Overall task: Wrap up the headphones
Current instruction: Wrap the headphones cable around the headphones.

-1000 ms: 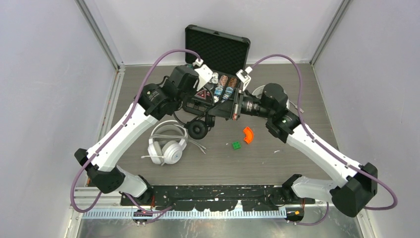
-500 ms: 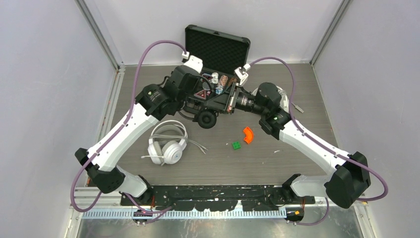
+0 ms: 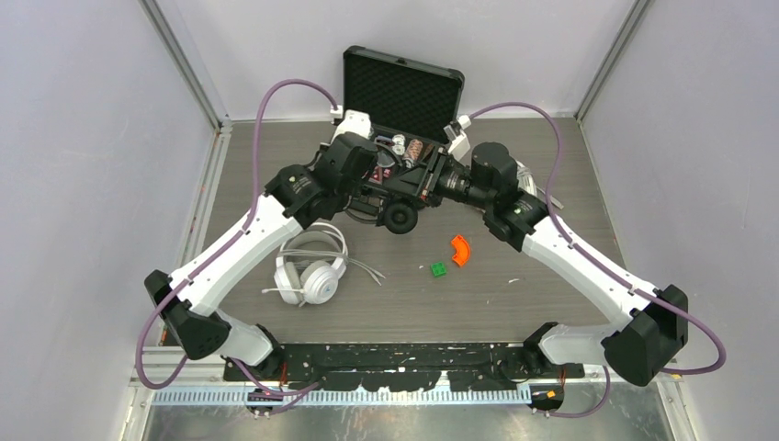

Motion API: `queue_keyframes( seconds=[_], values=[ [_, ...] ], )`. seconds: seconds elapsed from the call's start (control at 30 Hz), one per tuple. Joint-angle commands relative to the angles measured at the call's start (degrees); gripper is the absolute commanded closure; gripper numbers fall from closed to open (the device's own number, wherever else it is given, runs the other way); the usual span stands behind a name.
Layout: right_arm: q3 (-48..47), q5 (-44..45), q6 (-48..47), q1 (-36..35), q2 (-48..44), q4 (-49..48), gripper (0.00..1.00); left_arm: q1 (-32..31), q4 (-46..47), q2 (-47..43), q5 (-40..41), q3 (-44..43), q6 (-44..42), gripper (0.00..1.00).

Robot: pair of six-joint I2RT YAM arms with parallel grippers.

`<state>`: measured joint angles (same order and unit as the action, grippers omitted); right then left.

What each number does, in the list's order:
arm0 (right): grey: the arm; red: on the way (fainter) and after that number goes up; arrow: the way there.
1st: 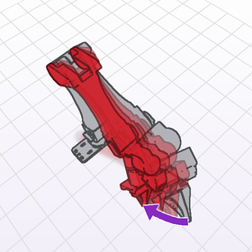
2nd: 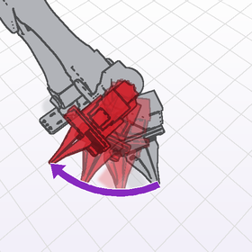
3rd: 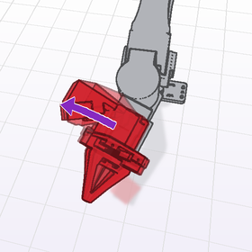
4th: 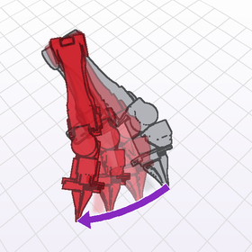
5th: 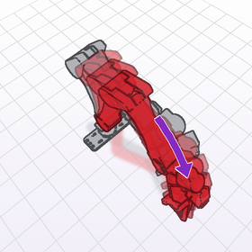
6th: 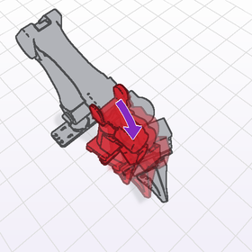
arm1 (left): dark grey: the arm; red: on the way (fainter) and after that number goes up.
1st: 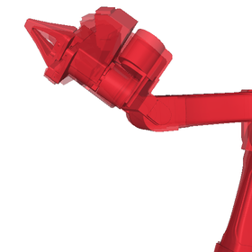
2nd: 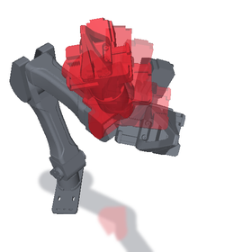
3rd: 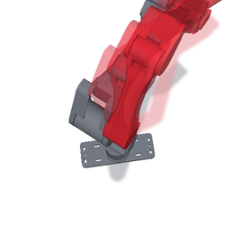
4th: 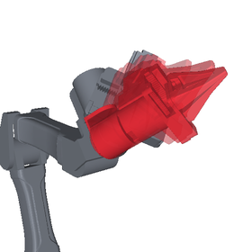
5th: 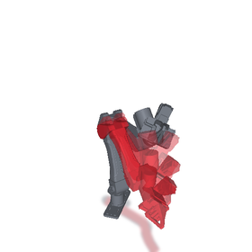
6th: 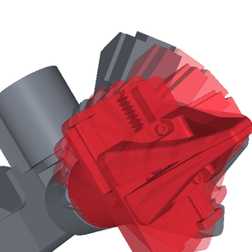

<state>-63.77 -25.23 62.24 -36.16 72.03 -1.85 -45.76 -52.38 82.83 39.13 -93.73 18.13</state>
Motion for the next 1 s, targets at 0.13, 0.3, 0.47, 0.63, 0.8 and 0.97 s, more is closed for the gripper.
queue_keyframes(
  seconds=[0.13, 0.3, 0.47, 0.63, 0.8, 0.97],
  values=[
    [-6.2, 6.2, -5.8, 0.0, -2.6, 8.5, 0.69, 0.1, 13.7, -7.4, 3.0, 4.2, 3.1, 1.00],
    [-8.8, 6.5, -9.2, -0.3, -2.5, 14.0, 0.68, 0.0, 17.7, -8.4, 2.4, 5.9, 3.3, 1.00],
    [-11.9, 5.9, -12.5, -0.6, -2.6, 17.8, 0.68, 0.1, 20.8, -7.9, 2.6, 7.1, 2.9, 1.00],
    [-14.2, 3.9, -13.1, -0.6, -2.9, 17.9, 0.68, 0.1, 23.0, -7.9, 2.5, 8.2, 3.7, 1.00],
    [-13.7, 3.3, -12.5, -0.7, -3.8, 17.2, 0.65, 0.0, 24.8, -8.5, 2.3, 8.8, 2.5, 1.00],
    [-12.0, 1.0, -10.9, -0.7, -4.6, 15.7, 0.62, 0.1, 25.5, -9.0, 2.4, 8.6, 2.7, 1.00]
  ],
)
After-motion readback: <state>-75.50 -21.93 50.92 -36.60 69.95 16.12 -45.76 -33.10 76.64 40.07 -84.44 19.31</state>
